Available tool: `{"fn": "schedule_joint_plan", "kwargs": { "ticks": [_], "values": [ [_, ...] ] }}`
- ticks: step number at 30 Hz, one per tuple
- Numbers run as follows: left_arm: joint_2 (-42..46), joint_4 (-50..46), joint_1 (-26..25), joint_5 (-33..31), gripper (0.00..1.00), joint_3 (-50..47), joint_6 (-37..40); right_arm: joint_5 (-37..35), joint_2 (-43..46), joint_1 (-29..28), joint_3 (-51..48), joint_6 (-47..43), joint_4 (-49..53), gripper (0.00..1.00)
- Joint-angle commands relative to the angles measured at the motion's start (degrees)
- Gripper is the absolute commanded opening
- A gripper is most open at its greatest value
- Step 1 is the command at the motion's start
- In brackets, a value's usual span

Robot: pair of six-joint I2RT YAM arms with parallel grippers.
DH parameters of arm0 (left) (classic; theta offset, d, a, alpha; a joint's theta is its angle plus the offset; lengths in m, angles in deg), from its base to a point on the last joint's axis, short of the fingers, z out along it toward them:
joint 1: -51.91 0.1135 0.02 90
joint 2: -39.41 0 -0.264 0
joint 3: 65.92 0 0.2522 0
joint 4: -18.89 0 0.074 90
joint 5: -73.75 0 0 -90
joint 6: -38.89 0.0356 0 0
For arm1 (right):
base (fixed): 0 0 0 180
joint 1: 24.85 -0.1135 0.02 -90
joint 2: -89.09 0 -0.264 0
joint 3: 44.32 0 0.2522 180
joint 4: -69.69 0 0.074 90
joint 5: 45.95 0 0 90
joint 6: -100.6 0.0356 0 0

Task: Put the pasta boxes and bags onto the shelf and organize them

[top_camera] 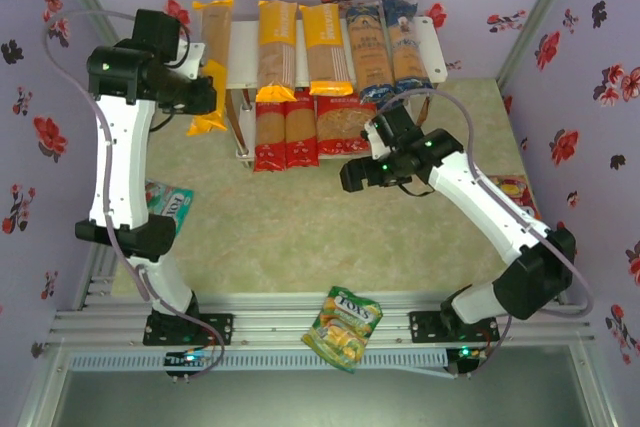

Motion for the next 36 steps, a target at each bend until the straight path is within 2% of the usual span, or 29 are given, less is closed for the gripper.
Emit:
{"fn": "schedule_joint_plan", "kwargs": {
  "ticks": [1, 18, 25, 29, 36],
  "values": [
    [1.0, 8.7, 0.3, 4.1, 0.0, 3.9, 0.6, 1.2, -1.5, 0.5, 2.2, -0.9, -0.4, 0.95],
    [1.2, 27.2, -0.4, 4.4, 0.0, -0.1, -1.6, 3.2, -4.9, 0.5, 3.7, 0.8, -0.8, 0.95],
    [-2.6, 27.4, -0.9, 4.3, 0.0, 1.3, -1.7, 2.9, -5.0, 0.4, 3.4, 0.9, -0.3, 0.95],
    [-4.0, 26.6, -1.2, 4.2, 0.03, 0.9, -2.1, 2.8, -5.2, 0.5, 3.4, 0.9, -0.2, 0.95],
    [-4.3, 27.1, -1.6, 2.3, 0.18, -1.3, -2.9, 2.8, -5.5, 0.5, 3.1, 1.0, -0.5, 0.95]
  ]
}}
